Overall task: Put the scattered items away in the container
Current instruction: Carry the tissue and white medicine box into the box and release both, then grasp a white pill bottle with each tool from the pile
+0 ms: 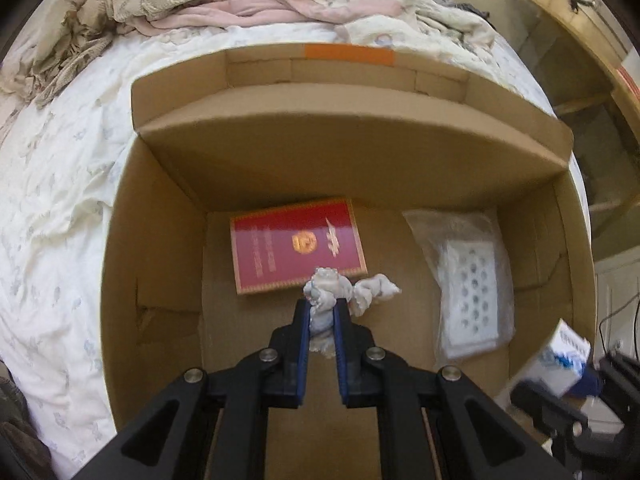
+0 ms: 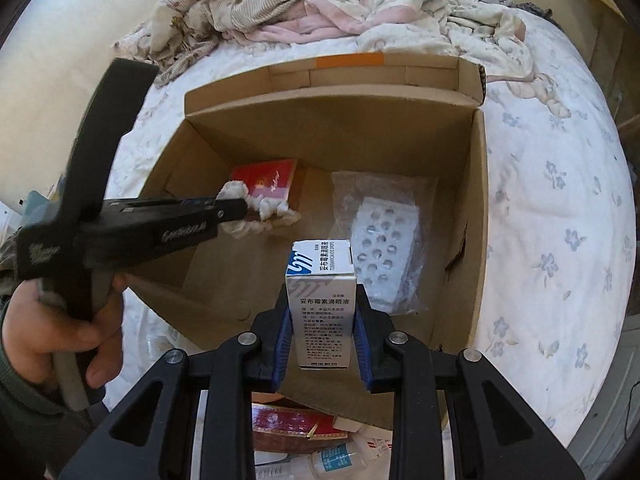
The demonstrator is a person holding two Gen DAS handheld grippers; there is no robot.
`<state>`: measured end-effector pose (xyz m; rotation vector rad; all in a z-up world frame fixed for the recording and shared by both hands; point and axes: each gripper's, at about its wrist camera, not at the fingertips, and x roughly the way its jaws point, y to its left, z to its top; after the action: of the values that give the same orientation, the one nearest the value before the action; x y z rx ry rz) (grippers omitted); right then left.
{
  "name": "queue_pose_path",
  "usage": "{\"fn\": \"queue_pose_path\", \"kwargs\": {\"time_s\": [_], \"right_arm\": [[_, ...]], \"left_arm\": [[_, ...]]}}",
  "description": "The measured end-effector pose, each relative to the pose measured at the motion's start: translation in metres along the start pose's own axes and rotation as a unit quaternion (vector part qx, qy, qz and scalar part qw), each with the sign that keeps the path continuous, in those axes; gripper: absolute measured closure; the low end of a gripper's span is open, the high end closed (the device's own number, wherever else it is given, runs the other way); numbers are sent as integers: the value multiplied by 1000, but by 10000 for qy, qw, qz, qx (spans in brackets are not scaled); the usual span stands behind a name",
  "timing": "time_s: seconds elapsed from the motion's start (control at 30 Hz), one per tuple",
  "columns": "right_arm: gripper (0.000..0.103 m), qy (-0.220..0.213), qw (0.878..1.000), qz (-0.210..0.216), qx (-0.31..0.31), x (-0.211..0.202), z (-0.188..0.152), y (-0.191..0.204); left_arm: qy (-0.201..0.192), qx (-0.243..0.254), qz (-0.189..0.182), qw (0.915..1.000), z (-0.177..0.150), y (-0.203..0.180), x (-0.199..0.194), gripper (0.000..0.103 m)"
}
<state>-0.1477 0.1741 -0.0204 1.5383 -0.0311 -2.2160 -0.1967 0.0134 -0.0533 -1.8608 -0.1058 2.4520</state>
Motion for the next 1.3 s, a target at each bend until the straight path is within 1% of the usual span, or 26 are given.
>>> {"fn": "queue_pose_path", "kwargs": {"time_s": [0.03, 0.07, 0.1, 0.13, 0.17, 0.2, 0.37, 0.47, 0.53, 0.6, 0.63, 0.7, 0.8, 0.83, 0.87, 0.9, 0.93, 0.97, 1.0, 1.03, 1.07, 1.13, 1.2, 1.23, 1.3], "right_arm": [[72, 11, 10000, -52, 12, 2, 2, 0], [69, 4, 9999, -108, 17, 2, 3, 0], [56, -25, 9998, -191, 15, 2, 4, 1], [46, -64, 9996, -267, 15, 1, 4, 1], [34, -128, 9995, -283, 16, -2, 4, 1], [35, -195, 9995, -247, 14, -5, 5, 2], [35, -432, 9990, -123, -23, -23, 6, 2], [35, -481, 9988, 36, 20, -34, 3, 1], [35, -505, 9986, 171, -11, -44, -3, 3], [35, -504, 9982, 327, -51, -53, -13, 5], [35, -494, 9978, 446, -49, -59, -21, 6], [34, -483, 9971, 588, -27, -66, -32, 5], [33, -537, 9977, 394, -102, -77, -48, 2], [32, -524, 9980, 348, -27, -78, -53, -4], [27, -457, 9982, 357, 140, -76, -58, -13], [26, -325, 9980, 369, 395, -71, -63, -24], [26, -190, 9974, 352, 606, -66, -66, -32], [26, -52, 9965, 307, 775, -59, -69, -40], [26, 59, 9957, 259, 891, -52, -70, -45], [26, 162, 9946, 233, 997, -44, -70, -49], [26, 237, 9937, 237, 1067, -38, -71, -52], [25, 379, 9923, 194, 1161, -26, -71, -53], [24, 463, 9922, 41, 1158, -16, -70, -51], [24, 491, 9921, -22, 1151, -12, -69, -50], [24, 516, 9918, -26, 1170, -5, -66, -48]], "left_arm": [[3, 21, 6, 10000, -1, 0, -1, 91], [1, 45, 0, 10000, -2, -1, -2, 85], [10, 64, -37, 10000, -2, -1, -3, 70], [14, 62, -84, 9999, -2, -1, -5, 59], [-25, 16, -138, 9999, -3, 0, -10, 40], [-110, -32, -174, 9998, -4, 2, -16, 35], [-449, -120, -220, 9987, -15, 12, -55, 34], [-579, -212, -301, 9976, -33, 23, -83, 34], [-666, -297, -403, 9965, -50, 30, -99, 33], [-739, -401, -504, 9952, -73, 40, -113, 25], [-774, -469, -546, 9944, -83, 44, -117, 24], [-767, -624, -642, 9930, -105, 50, -119, 24], [-690, -786, -757, 9916, -130, 59, -109, 24], [-689, -740, -727, 9922, -135, 59, -103, 24], [-679, -671, -618, 9935, -139, 60, -94, 24], [-523, -737, -347, 9953, -141, 63, -82, 24], [-325, -899, -204, 9952, -139, 67, -73, 24], [-215, -1121, -407, 9926, -138, 72, -68, 24], [-213, -1272, -628, 9897, -137, 77, -67, 24], [-230, -1397, -758, 9870, -138, 81, -69, 24], [-252, -1490, -806, 9852, -137, 85, -71, 24], [-308, -1579, -809, 9837, -136, 92, -74, 24], [-270, -1621, -785, 9833, -138, 97, -73, 24], [-195, -1615, -749, 9838, -139, 99, -70, 24], [91, -1533, -649, 9860, -143, 99, -59, 24]]}}
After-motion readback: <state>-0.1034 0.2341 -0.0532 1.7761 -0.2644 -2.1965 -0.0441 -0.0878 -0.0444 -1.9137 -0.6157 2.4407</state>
